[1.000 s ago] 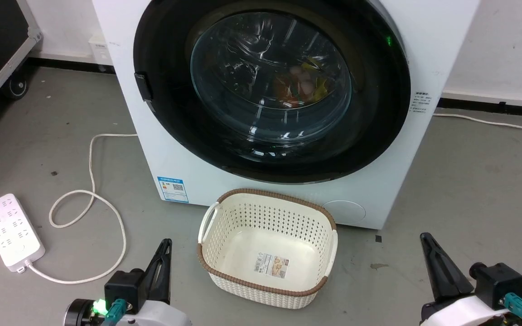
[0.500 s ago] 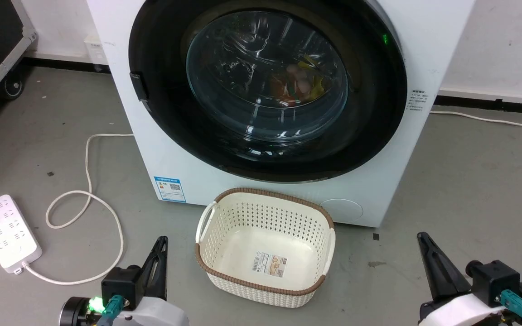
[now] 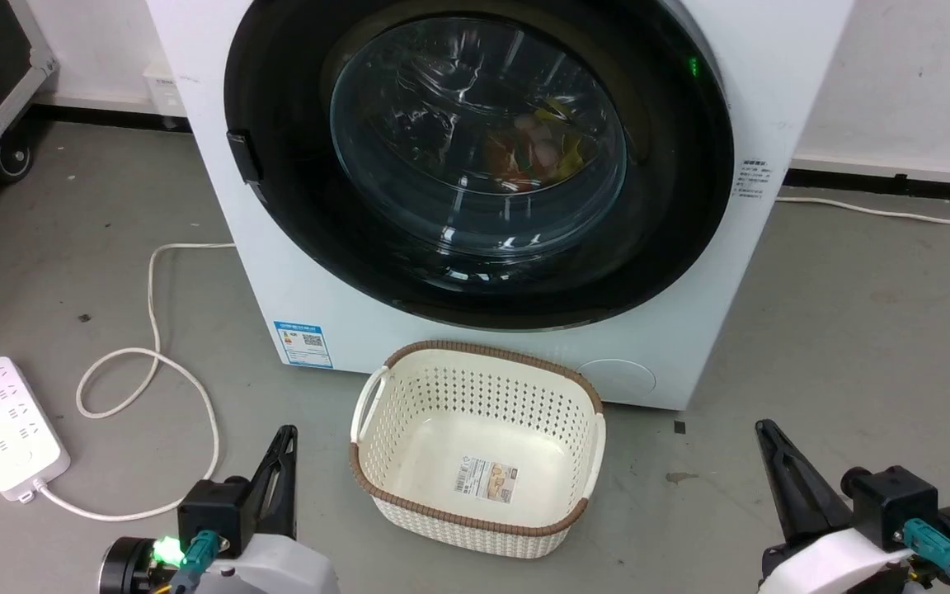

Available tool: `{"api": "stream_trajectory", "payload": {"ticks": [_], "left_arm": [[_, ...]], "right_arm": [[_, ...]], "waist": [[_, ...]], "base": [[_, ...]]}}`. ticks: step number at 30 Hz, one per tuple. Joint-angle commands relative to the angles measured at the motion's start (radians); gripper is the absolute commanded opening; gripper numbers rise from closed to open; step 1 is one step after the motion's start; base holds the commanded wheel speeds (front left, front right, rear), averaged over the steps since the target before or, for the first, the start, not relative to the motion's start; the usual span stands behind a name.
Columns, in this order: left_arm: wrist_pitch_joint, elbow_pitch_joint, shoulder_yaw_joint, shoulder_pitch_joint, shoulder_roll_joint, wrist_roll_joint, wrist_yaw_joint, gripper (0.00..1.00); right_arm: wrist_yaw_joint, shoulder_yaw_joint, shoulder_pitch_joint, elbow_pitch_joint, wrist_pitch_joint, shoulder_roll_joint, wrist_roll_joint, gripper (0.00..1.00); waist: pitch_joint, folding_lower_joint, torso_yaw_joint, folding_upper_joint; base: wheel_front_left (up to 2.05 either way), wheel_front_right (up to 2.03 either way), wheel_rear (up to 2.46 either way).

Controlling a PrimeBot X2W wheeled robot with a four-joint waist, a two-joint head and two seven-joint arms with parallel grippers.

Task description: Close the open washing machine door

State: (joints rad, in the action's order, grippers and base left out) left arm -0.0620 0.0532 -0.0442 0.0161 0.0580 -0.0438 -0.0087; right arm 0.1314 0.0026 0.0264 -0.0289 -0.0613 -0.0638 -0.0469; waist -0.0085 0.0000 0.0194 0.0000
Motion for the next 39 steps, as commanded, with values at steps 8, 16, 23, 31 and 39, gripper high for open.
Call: {"api": "stream_trajectory", "payload": {"ticks": [8, 16, 23, 31, 39], "left_arm": [[0.019, -0.02, 0.017, -0.013, -0.003, 0.02, 0.007, 0.0], [0.036, -0.033, 0.027, -0.014, -0.005, 0.029, 0.007, 0.0], [0.048, -0.042, 0.035, -0.015, -0.006, 0.036, 0.008, 0.0], [0.062, -0.053, 0.044, -0.016, -0.008, 0.044, 0.009, 0.0], [0.062, -0.053, 0.044, -0.016, -0.008, 0.044, 0.009, 0.0]], "right_arm": [[-0.001, -0.002, -0.019, 0.014, 0.02, 0.008, 0.019, 0.0], [-0.001, -0.002, -0.022, 0.02, 0.036, 0.01, 0.03, 0.0], [-0.001, -0.002, -0.024, 0.024, 0.048, 0.012, 0.038, 0.0], [-0.001, -0.003, -0.026, 0.029, 0.061, 0.014, 0.047, 0.0], [-0.001, -0.003, -0.026, 0.029, 0.061, 0.014, 0.047, 0.0]], "waist": [[0.003, 0.0, -0.006, 0.0], [0.005, 0.0, -0.011, 0.0], [0.007, 0.0, -0.015, 0.0], [0.009, 0.0, -0.019, 0.0], [0.009, 0.0, -0.019, 0.0]], "base": [[0.0, 0.0, 0.0], [0.0, 0.0, 0.0], [0.0, 0.0, 0.0], [0.0, 0.0, 0.0], [0.0, 0.0, 0.0]]}}
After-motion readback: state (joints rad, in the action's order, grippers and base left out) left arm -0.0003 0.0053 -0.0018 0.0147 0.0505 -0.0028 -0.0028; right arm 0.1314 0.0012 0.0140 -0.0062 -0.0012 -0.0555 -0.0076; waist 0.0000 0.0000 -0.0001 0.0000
